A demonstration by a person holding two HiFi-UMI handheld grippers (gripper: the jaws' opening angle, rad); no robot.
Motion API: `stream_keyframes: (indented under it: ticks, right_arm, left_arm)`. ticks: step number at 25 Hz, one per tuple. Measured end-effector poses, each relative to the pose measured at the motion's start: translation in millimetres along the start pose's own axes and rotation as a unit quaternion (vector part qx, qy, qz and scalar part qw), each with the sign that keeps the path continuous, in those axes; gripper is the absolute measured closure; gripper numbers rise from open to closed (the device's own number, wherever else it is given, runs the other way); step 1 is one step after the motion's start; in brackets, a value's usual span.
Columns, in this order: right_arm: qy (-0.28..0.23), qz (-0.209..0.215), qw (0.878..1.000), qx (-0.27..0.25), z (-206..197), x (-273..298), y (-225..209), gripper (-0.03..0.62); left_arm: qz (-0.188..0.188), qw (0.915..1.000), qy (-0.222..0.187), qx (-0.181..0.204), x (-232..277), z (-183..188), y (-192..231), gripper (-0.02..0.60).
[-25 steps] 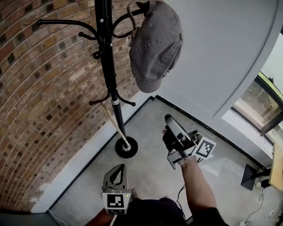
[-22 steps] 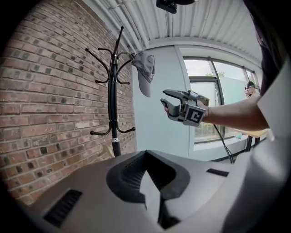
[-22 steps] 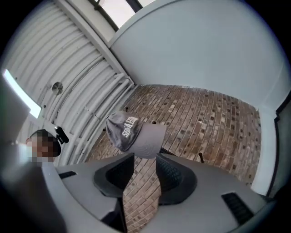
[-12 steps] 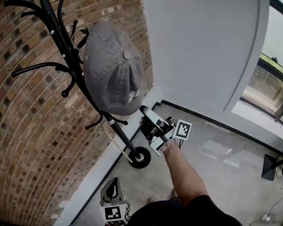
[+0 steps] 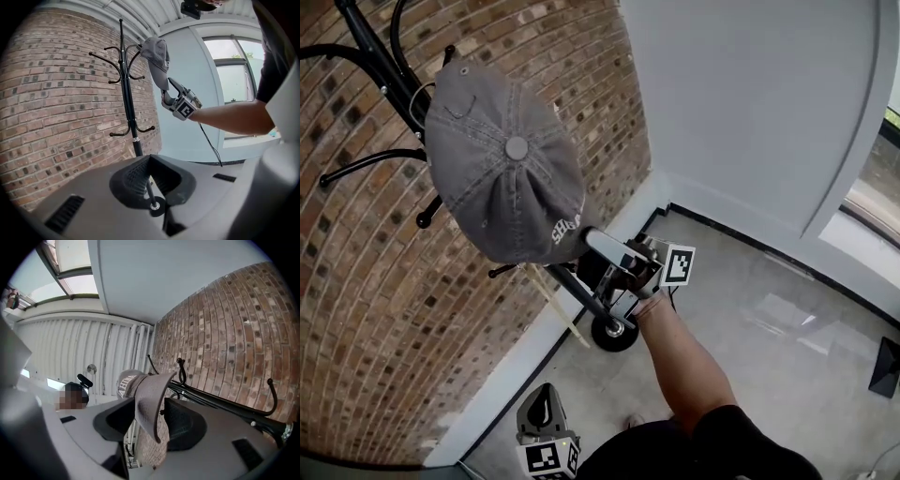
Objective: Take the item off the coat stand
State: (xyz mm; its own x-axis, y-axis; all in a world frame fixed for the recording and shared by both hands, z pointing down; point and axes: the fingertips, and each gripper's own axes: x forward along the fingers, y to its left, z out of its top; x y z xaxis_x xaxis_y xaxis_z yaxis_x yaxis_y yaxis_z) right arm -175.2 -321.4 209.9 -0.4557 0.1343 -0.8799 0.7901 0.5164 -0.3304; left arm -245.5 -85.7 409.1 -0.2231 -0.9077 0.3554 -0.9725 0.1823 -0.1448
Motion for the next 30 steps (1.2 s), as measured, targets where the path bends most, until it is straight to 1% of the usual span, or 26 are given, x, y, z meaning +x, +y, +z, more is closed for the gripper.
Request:
stream_keyframes:
  ticks: [5, 6, 9, 12, 15, 18, 22, 24, 26, 28, 30]
  right_arm:
    - [-0.003, 0.038, 0.999, -0.010, 10, 11, 13, 0.426]
    - [-0.004, 0.044, 0.999, -0.014, 11, 11, 16, 0.473]
    - [-0.002, 0.061, 0.998, -0.029, 12, 13, 28, 0.522]
    - [-0.004, 0.073, 0.996, -0.055, 13, 13, 48, 0.549]
    - [-0.010, 0.083, 0.992, -0.090, 18, 19, 77, 0.556]
    - [-0.011, 0.090, 0.987, -0.131, 27, 38, 105, 0.557]
    - [-0.001, 0.104, 0.974, -0.200, 42, 82, 150, 0.557]
    - [0.000, 0.108, 0.965, -0.239, 46, 100, 179, 0.557]
    - [-0.005, 0.102, 0.954, -0.282, 47, 105, 210, 0.557]
    - [-0.014, 0.076, 0.943, -0.325, 46, 99, 234, 0.557]
    - [-0.028, 0.027, 0.930, -0.366, 43, 85, 251, 0.557]
  left_arm:
    - [0.010, 0.9999, -0.002, -0.003, 4, 3, 1, 0.555]
    - [0.011, 0.9999, -0.003, -0.004, 5, 3, 3, 0.555]
    - [0.007, 0.9999, -0.004, -0.006, 9, 5, 7, 0.555]
    - [-0.003, 0.9999, -0.008, -0.006, 13, 7, 7, 0.555]
    - [-0.019, 0.9997, -0.015, -0.005, 17, 7, 6, 0.555]
    - [-0.038, 0.9991, -0.021, -0.002, 18, 9, 5, 0.555]
    - [-0.057, 0.9975, -0.043, -0.001, 15, 21, 8, 0.557]
    - [-0.067, 0.9964, -0.052, -0.003, 10, 24, 10, 0.555]
    - [-0.076, 0.9954, -0.057, -0.004, 6, 21, 10, 0.555]
    - [-0.087, 0.9946, -0.057, -0.008, 2, 16, 8, 0.557]
    - [-0.099, 0.9934, -0.055, -0.017, 1, 9, 7, 0.555]
